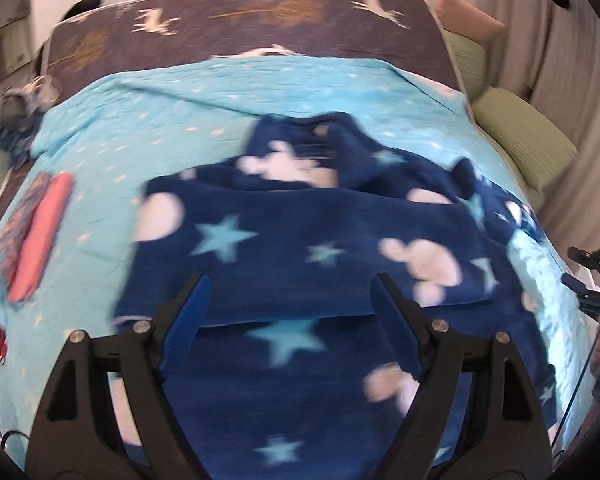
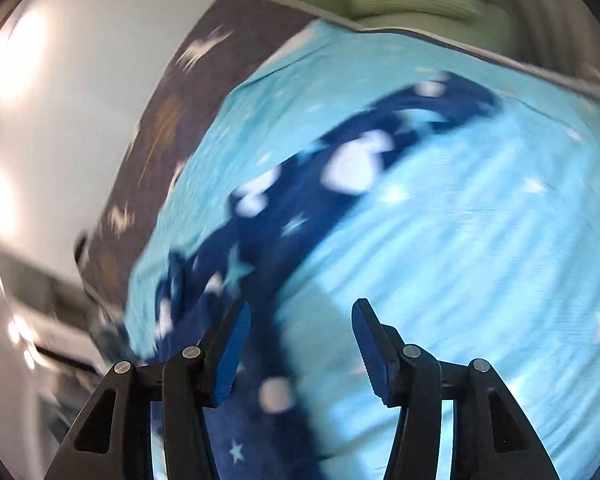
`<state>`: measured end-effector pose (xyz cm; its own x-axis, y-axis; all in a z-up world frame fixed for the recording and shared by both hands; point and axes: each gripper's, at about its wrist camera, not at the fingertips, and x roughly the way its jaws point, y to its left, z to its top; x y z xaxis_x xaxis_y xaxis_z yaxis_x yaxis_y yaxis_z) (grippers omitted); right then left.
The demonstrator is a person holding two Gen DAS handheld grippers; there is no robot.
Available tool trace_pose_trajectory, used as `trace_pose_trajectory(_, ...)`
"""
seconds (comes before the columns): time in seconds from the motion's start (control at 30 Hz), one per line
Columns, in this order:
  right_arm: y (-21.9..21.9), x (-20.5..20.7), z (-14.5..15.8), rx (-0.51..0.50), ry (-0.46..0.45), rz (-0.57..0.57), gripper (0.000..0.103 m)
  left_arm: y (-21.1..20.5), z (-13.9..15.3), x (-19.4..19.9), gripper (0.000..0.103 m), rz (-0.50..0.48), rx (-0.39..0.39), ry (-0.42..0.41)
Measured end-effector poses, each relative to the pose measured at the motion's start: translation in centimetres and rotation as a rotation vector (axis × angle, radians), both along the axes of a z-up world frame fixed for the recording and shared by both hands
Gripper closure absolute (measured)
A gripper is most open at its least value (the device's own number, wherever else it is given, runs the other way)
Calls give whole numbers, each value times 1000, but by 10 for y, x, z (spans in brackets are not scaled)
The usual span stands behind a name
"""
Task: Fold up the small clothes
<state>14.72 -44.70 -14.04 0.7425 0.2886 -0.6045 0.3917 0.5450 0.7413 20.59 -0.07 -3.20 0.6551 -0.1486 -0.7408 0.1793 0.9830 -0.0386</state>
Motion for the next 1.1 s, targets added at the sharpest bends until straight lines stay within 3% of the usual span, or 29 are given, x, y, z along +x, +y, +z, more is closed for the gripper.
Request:
trace_pose_trajectory(0.13,-50,-8,-23,77,-1,-126,48,-44,-13,9,21,-51,-18,36)
trace_pose_trajectory(0.3,-103,13,-53,186,-32,-241,44,-78,-32,20,21,-81,-23,87)
trace_pose_trajectory(0.5,-122,59,-84,294,-24,-241,41,-95,-50,29,21,-92,23,113)
trace_pose_trajectory(0.8,-151,111,-125,373,-52,-394,41,-96,-58,27,20,-130,60,79)
trace_pose_trajectory(0.87,-158,118,-123,336,-60,-382,63,-93,-59,27,19,-129,41,83)
trace_pose_trajectory(0.9,-160,123,-120,295,-44,-360,96,-92,-59,28,19,-130,35,83)
trace_pose_trajectory(0.97,-160,127,-105,212,-25,-328,95,-91,-59,28,19,-133,23,82)
trace_pose_trajectory(1.1,-143,130,-41,94,-144,-255,95,-84,-54,26,19,-128,-23,78)
